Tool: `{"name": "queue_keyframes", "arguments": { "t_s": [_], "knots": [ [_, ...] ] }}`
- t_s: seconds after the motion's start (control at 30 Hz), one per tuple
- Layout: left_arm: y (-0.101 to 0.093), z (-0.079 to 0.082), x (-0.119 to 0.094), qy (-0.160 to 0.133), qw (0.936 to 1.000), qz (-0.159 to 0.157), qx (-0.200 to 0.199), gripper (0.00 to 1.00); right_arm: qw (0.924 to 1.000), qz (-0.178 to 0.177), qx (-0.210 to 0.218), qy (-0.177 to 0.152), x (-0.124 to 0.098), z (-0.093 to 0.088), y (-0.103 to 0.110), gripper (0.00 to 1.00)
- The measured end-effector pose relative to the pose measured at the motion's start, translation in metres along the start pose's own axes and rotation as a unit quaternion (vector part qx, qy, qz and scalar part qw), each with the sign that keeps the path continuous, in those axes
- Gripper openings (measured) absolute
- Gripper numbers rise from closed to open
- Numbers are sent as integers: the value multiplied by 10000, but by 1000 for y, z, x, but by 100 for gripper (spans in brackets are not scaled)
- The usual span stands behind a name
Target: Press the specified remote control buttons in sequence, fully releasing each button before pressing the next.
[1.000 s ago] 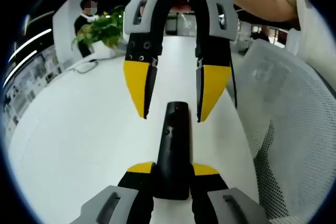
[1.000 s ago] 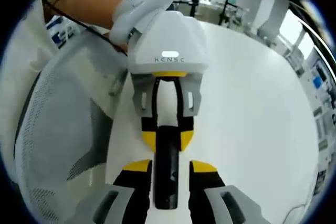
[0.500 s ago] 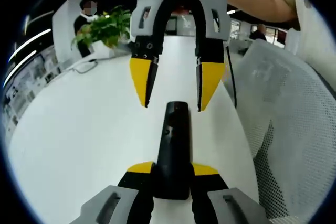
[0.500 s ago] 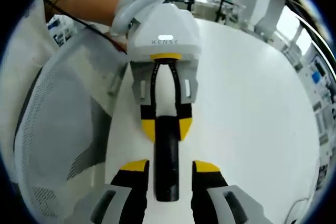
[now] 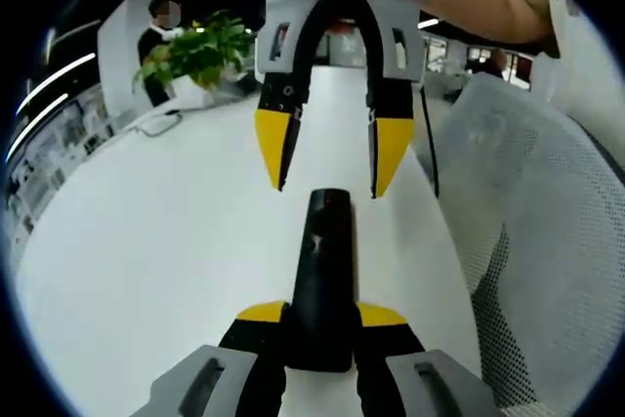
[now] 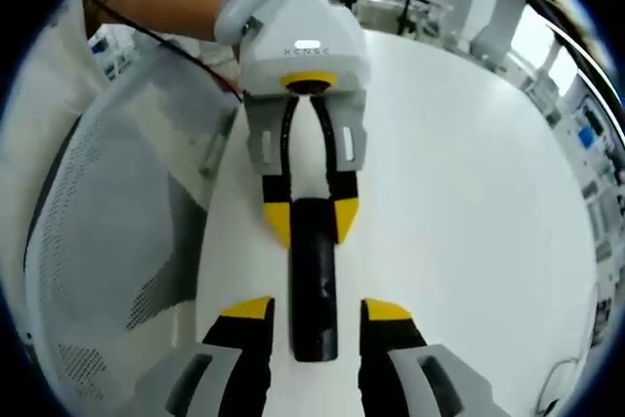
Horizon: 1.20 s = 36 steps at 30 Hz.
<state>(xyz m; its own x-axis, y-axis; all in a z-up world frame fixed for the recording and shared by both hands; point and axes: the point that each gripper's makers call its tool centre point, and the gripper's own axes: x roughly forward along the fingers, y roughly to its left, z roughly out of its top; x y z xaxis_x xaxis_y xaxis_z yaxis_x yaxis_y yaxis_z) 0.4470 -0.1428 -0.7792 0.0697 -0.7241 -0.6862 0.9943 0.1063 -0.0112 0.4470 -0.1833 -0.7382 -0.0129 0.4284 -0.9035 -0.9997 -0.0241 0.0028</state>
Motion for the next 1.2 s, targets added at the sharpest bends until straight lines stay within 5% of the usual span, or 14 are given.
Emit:
{"name": "queue_keyframes", "arguments": {
  "t_s": [1.2],
  "knots": [
    [-1, 1, 0, 6, 10000, -7, 6, 25, 9998, -7, 189, 69, 3, -21, 2, 34]
  ]
}}
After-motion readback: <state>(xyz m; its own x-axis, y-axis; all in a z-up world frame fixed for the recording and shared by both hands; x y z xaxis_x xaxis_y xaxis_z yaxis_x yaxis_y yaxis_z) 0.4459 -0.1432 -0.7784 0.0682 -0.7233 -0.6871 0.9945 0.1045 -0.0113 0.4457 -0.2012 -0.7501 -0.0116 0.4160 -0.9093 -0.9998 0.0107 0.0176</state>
